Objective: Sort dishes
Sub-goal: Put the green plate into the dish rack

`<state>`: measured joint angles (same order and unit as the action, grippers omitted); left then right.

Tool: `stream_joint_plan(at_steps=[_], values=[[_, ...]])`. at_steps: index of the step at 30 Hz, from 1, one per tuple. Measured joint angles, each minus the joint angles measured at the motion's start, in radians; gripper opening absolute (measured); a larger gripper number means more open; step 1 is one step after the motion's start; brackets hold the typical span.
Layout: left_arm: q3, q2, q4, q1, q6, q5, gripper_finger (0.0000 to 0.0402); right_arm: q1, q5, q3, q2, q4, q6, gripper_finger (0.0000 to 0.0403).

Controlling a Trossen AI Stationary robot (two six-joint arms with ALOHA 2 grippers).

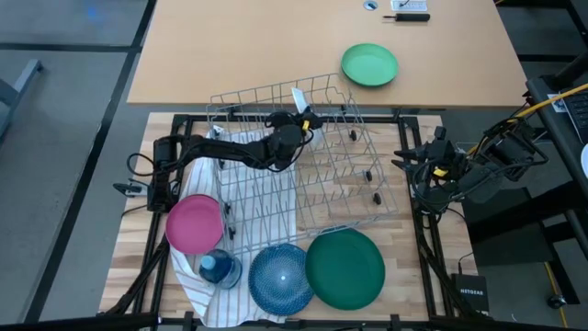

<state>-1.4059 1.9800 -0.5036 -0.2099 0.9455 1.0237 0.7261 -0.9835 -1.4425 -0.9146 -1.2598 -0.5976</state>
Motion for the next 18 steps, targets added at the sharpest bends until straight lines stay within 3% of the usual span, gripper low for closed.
stream_joint_plan(at_steps=[6,12,18], values=[[0.001,0.000,0.000,0.021,-0.143,0.002,0.0153,0.000,0.000,0.000,0.000,0.000,0.000,0.0108],[0.002,0.000,-0.001,0.049,-0.307,0.123,0.0167,0.000,0.000,0.000,0.000,0.000,0.000,0.0108],[0.002,0.000,-0.001,0.071,-0.384,0.155,0.0168,0.000,0.001,0.000,0.000,0.000,0.000,0.0108]])
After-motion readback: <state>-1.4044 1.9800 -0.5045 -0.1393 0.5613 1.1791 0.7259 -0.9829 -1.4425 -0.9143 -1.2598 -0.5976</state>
